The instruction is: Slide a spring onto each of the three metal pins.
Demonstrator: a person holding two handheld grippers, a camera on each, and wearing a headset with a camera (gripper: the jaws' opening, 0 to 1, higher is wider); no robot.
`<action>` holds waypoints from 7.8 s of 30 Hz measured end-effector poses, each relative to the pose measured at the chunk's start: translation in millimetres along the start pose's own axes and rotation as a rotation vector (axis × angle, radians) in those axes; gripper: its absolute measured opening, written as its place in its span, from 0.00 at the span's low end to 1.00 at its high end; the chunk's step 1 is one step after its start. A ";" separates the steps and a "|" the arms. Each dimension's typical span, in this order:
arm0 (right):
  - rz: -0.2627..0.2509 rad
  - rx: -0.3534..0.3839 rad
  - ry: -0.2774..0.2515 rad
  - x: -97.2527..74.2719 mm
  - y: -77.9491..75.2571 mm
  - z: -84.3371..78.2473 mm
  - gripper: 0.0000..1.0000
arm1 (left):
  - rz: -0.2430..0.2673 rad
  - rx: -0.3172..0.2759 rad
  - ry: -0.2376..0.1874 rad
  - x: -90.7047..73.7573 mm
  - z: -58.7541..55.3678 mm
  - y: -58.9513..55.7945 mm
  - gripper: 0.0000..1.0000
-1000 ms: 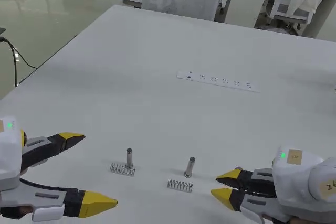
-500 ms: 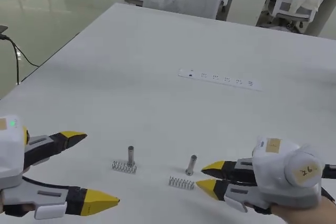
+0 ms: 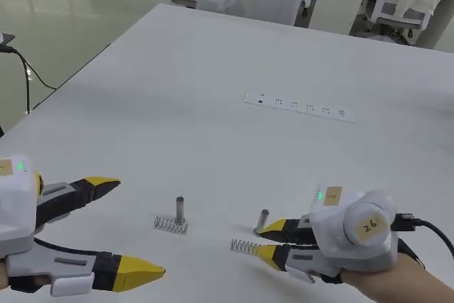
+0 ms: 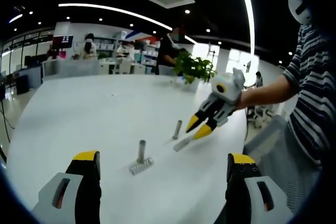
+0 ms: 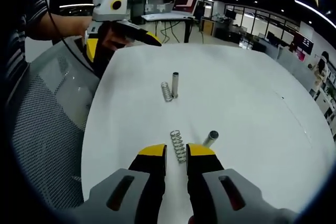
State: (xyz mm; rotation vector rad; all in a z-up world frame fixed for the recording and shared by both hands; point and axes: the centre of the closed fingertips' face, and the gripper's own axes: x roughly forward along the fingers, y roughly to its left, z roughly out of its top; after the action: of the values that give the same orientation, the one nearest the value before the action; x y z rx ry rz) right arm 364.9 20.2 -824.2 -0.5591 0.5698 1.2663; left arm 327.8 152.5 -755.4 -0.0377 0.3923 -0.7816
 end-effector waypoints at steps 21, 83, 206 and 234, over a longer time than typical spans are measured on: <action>0.032 -0.052 0.099 21.3 -1.9 -24.9 0.09 | 0.008 -0.004 0.006 -3.3 -3.1 2.9 0.98; 0.129 -0.264 0.024 -49.1 30.4 22.5 0.07 | -0.382 0.137 0.095 79.7 4.6 -87.1 0.57; 0.123 -0.201 -0.149 -83.0 48.5 46.0 0.08 | -0.625 0.264 0.118 103.7 -3.0 -127.7 0.02; 0.092 -0.306 -0.222 -76.5 55.6 76.8 0.08 | -0.603 0.246 0.115 103.0 2.7 -128.8 0.03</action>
State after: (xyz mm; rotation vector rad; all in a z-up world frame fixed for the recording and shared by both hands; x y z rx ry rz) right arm 301.8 28.7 -720.4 -0.6399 0.2191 1.4929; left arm 307.4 -10.9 -764.2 0.1254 0.3951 -1.4281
